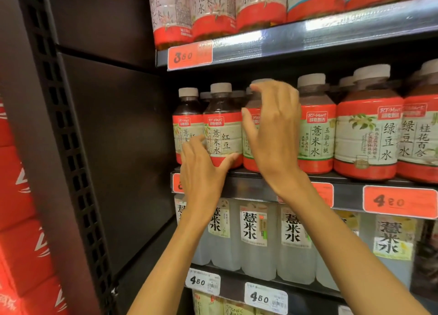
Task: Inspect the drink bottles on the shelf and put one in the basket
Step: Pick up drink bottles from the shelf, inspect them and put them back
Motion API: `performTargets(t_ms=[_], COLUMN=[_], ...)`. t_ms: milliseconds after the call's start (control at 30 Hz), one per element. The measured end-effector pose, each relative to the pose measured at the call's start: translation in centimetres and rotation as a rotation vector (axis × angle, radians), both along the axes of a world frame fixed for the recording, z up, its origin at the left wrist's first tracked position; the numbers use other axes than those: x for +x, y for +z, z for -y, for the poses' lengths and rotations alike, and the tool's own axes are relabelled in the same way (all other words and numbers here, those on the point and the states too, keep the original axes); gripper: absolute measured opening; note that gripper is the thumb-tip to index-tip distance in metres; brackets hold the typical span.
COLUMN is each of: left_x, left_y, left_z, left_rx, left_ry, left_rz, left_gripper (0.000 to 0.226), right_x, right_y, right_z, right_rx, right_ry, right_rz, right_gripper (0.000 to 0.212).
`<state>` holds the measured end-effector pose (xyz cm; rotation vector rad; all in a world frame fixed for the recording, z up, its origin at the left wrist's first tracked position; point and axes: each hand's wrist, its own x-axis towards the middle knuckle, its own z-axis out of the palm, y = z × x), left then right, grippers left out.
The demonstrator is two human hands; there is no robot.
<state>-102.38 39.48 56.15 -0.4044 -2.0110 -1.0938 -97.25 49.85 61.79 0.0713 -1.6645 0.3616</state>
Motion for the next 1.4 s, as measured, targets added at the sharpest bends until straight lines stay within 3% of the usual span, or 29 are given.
performTargets(t_ms=[167, 267, 400, 467, 600, 700, 767, 933, 1033, 1100, 1167, 1300, 1400], left_x=[0.7, 2.2, 4.0, 4.8, 6.1, 7.5, 8.3, 10.6, 11.9, 12.7, 13.3, 14.1, 14.2], left_y=[-0.2, -0.9, -2.0, -2.1, -2.9, -3.2, -3.3, -5.6, -7.7, -8.9, -9.8, -10.6, -10.2], left_z=[-0.4, -0.5, -0.5, -0.4, -0.2, -0.1, 0.1, 0.9, 1.4, 1.4, 1.4, 2.0, 2.3], left_rx=[-0.049, 0.024, 0.107, 0.163, 0.09, 0.171, 0.251, 0.278, 0.283, 0.273, 0.294, 0.384, 0.351], left_ry=[0.043, -0.023, -0.17, -0.328, -0.496, -0.687, -0.805, -0.871, -0.941, -1.002, -1.072, -1.23, -1.173], left_rz=[-0.042, -0.104, -0.119, -0.028, 0.074, 0.195, 0.268, 0.397, 0.533, 0.645, 0.748, 0.865, 0.828], left_gripper=[0.068, 0.059, 0.052, 0.056, 0.084, 0.106, 0.104, 0.072, 0.073, 0.076, 0.076, 0.082, 0.096], right_x=[-0.6, -1.1, -0.7, -0.2, 1.9, 3.9, 5.4, 7.7, 7.6, 7.1, 6.9, 6.7, 6.6], right_y=[0.6, 0.2, -0.1, -0.6, -1.6, -2.3, -2.6, -4.0, -4.8, -5.1, -5.4, -6.3, -6.5], right_z=[-1.3, -1.7, -1.8, -1.6, -0.8, -0.5, -0.6, -1.5, -3.0, -3.7, -3.7, -3.4, -3.3], right_rx=[0.029, 0.096, 0.068, 0.044, -0.083, -0.123, -0.165, -0.353, -0.691, -0.886, -0.907, -0.891, -0.916], right_ry=[-0.443, -0.475, -0.405, -0.3, 0.233, 0.424, 0.527, 0.804, 1.198, 1.372, 1.51, 1.553, 1.472], right_rz=[0.299, 0.358, 0.246, 0.163, 0.094, 0.095, 0.138, 0.375, 0.482, 0.59, 0.724, 0.783, 0.738], right_gripper=[0.065, 0.078, 0.085, 0.087, 0.087, 0.088, 0.086, 0.075, 0.048, 0.051, 0.051, 0.037, 0.033])
